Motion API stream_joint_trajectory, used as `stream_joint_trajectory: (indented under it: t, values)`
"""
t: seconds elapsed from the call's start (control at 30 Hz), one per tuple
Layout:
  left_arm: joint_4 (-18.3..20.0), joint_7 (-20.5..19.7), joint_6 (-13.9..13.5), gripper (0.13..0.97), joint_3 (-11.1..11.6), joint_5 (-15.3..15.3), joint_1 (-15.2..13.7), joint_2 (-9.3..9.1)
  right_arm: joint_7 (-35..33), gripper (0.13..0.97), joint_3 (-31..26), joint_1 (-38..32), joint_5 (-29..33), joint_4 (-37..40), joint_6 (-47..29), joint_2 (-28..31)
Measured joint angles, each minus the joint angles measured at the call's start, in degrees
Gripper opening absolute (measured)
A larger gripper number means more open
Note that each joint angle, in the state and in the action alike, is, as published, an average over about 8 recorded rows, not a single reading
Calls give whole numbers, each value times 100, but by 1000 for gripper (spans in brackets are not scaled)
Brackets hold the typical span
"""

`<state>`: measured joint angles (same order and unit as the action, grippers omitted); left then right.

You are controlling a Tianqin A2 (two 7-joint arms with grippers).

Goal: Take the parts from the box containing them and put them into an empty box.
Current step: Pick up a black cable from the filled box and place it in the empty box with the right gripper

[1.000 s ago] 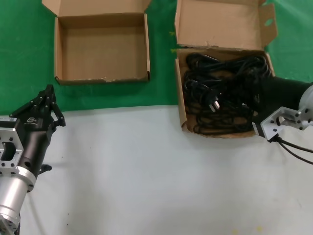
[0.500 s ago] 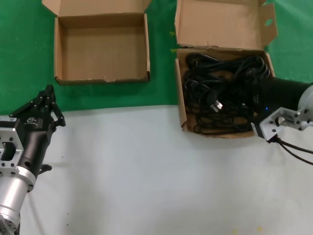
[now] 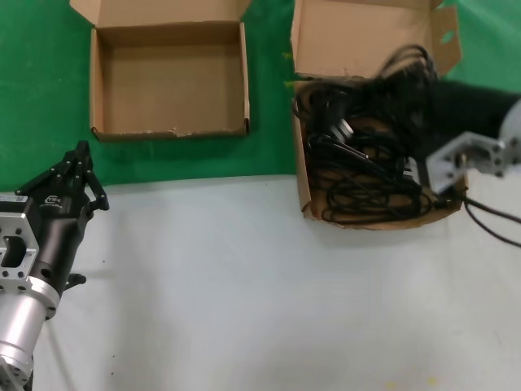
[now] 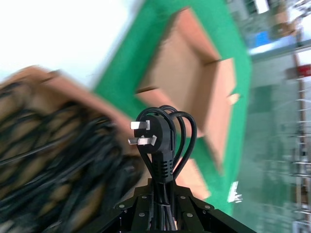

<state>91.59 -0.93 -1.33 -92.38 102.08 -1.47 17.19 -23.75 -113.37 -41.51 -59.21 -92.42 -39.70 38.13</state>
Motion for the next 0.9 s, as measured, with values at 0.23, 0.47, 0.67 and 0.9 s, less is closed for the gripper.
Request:
stream_joint_trajectory:
  t: [0.23, 0.47, 0.67, 0.9]
  values:
    - [0, 0, 0, 145, 0, 0, 0, 0, 269, 204, -135, -547, 207, 35, -132, -544]
    - [0, 0, 0, 145, 0, 0, 0, 0, 324, 203, -426, -1091, 390, 525, -60, -1338]
    - [0, 0, 0, 145, 0, 0, 0, 0, 143, 203, -694, -1359, 339, 1108, 165, -1937]
    - [0, 0, 0, 145, 0, 0, 0, 0, -372, 203, -958, -1523, -58, 2002, 554, -2502]
